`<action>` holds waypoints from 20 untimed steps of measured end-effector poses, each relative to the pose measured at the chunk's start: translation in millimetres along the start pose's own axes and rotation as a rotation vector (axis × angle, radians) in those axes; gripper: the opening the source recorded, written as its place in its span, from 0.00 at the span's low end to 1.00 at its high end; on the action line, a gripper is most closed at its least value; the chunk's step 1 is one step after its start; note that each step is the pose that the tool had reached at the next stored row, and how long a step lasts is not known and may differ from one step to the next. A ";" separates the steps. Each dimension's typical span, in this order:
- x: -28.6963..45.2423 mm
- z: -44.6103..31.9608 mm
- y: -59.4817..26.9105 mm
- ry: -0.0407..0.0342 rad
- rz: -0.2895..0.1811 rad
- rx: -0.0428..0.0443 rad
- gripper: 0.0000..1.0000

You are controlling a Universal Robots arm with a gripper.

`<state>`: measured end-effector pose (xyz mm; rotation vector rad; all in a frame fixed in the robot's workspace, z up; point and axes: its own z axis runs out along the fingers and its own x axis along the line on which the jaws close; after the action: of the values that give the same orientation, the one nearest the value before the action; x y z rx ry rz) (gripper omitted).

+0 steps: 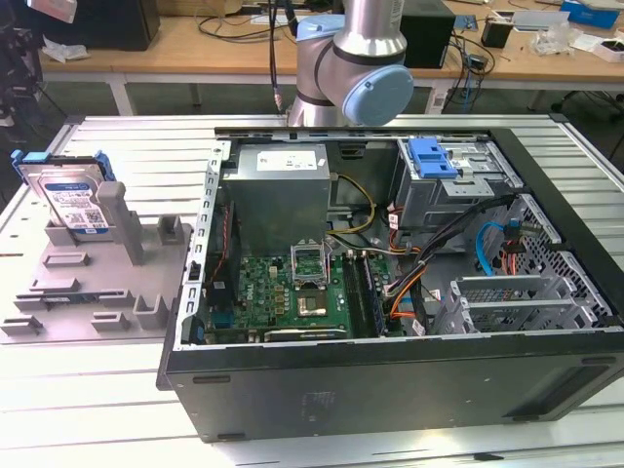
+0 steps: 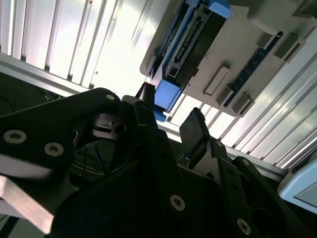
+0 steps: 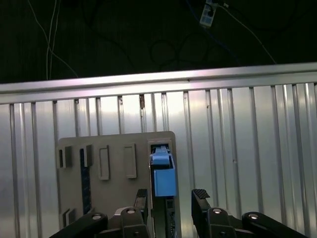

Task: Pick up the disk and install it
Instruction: 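Pick up the disk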

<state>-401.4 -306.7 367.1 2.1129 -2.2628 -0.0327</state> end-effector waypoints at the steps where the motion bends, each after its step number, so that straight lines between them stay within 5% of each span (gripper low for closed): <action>1: 0.0 1.2 -0.1 0.0001 0.000 -0.0001 0.48; 20: 0.3 13.7 0.0 0.0001 0.000 -0.0003 0.48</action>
<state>-402.1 -307.2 353.4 2.1128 -2.2625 -0.0329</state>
